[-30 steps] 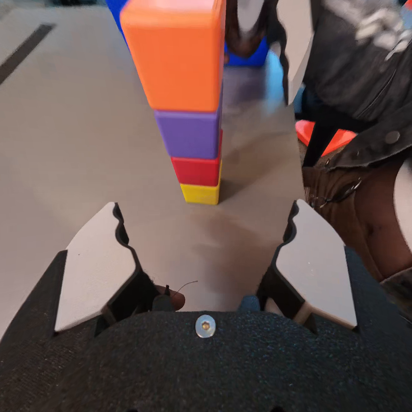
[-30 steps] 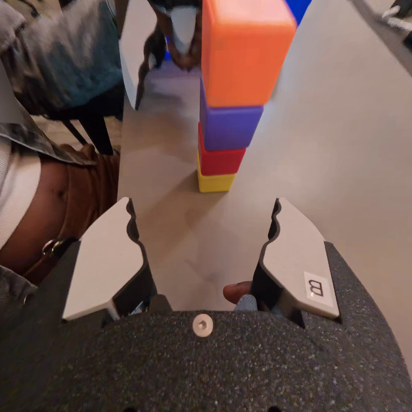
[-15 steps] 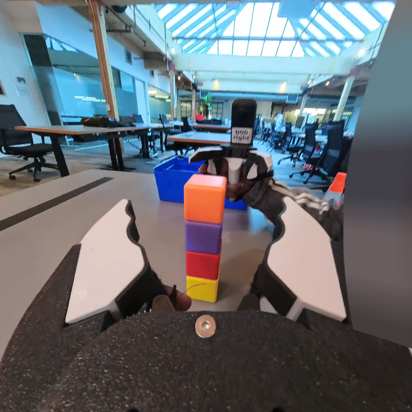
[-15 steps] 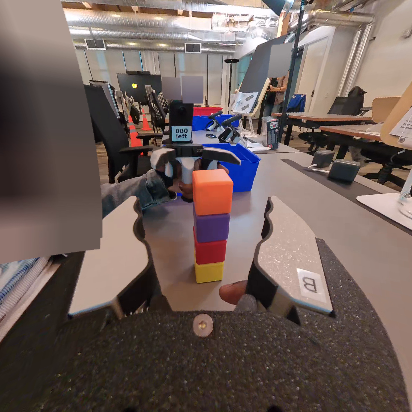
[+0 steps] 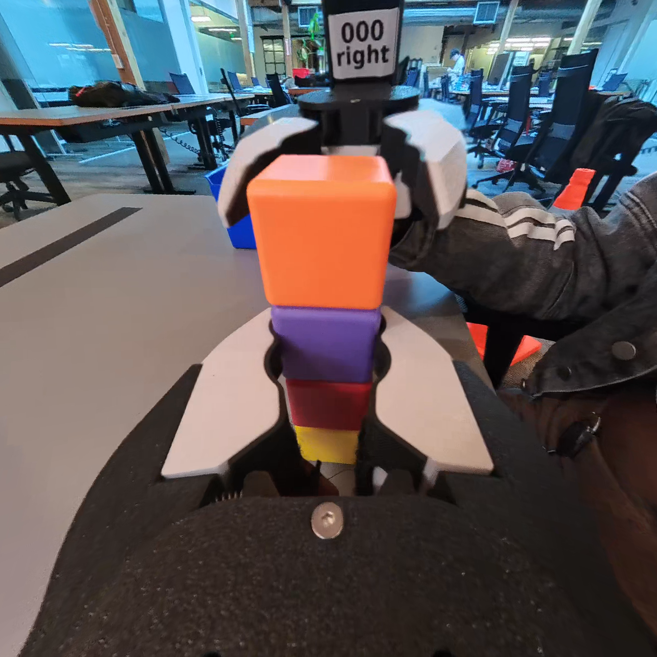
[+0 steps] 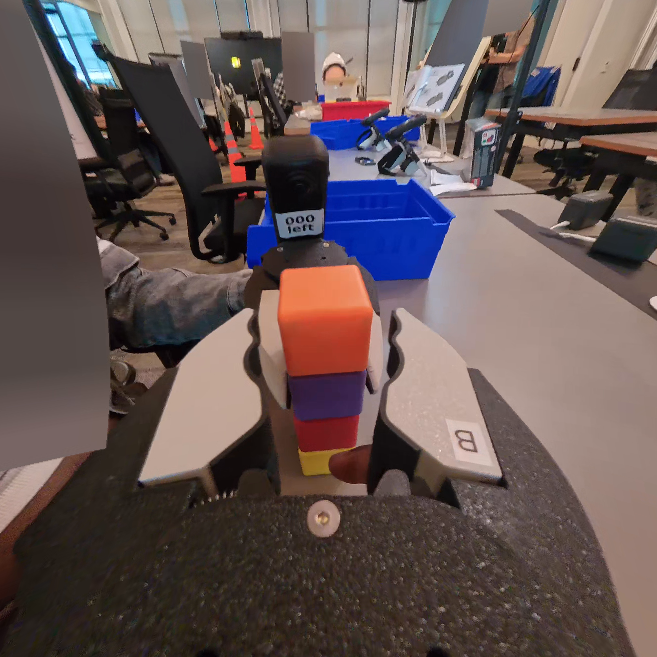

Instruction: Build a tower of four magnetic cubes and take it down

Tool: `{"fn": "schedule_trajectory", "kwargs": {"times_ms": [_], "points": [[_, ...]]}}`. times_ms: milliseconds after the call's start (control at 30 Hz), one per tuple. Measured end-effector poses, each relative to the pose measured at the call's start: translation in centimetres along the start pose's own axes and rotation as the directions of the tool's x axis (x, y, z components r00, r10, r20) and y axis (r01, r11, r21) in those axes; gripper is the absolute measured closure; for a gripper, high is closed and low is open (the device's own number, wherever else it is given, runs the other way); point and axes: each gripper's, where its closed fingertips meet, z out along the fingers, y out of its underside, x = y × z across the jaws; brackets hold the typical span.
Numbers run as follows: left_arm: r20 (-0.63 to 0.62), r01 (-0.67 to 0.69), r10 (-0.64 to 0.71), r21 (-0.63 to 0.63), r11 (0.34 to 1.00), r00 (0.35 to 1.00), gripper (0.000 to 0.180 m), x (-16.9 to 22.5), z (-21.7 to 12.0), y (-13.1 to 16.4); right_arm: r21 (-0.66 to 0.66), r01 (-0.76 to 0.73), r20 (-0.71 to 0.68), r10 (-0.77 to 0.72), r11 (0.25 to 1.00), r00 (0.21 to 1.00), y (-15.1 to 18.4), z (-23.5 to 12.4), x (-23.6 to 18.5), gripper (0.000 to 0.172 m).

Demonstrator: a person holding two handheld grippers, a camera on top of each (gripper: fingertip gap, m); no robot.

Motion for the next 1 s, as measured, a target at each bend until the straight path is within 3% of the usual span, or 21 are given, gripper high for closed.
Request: {"fn": "schedule_trajectory", "kwargs": {"times_ms": [67,200,367,467,533,633,700,800,867,1000], "points": [[-0.006,0.002,-0.002,0.001,1.000,1.000,0.131,0.0,0.0,0.0,-0.018,0.025,0.003,-0.025,1.000,1.000,0.4,0.2,0.1,0.123],[-0.005,-0.004,0.003,-0.026,1.000,1.000,0.131,0.2,0.0,0.1,0.003,0.053,-0.011,-0.053,0.999,0.999,0.3,0.0,-0.1,0.123],[-0.001,-0.005,0.005,-0.040,0.999,1.000,0.131,0.2,-0.2,0.1,0.270,0.080,-0.154,-0.039,0.960,0.987,-5.8,-4.8,0.9,0.123],[0.000,-0.005,0.005,-0.044,0.999,1.000,0.131,0.2,-0.2,0.1,0.178,0.166,-0.376,-0.089,0.970,0.922,-8.4,-9.1,2.0,0.123],[-0.002,-0.003,0.003,-0.043,0.999,1.000,0.131,0.3,-0.2,0.1,0.044,0.165,-0.554,-0.113,0.985,0.825,-9.4,-13.0,3.2,0.123],[-0.004,-0.002,0.002,-0.039,0.999,1.000,0.132,0.3,-0.2,0.1,-0.143,0.020,-0.748,-0.121,0.990,0.653,-9.5,-20.3,5.0,0.123],[-0.004,-0.003,0.003,-0.038,0.999,1.000,0.132,0.3,-0.2,0.1,-0.212,-0.128,-0.844,-0.115,0.969,0.523,-8.1,-25.4,6.9,0.123],[-0.004,-0.003,0.003,-0.036,0.999,1.000,0.131,0.3,-0.2,0.1,-0.226,-0.431,-0.916,-0.040,0.874,0.399,-2.7,-31.2,10.0,0.123],[-0.004,-0.003,0.003,-0.035,0.999,1.000,0.131,0.3,-0.2,0.1,-0.208,-0.588,-0.935,0.018,0.781,0.355,1.8,-33.2,11.9,0.123],[-0.004,-0.004,0.004,-0.035,0.999,1.000,0.131,0.3,-0.2,0.1,-0.184,-0.755,-0.949,0.087,0.630,0.304,9.6,-34.1,14.7,0.123]]}}
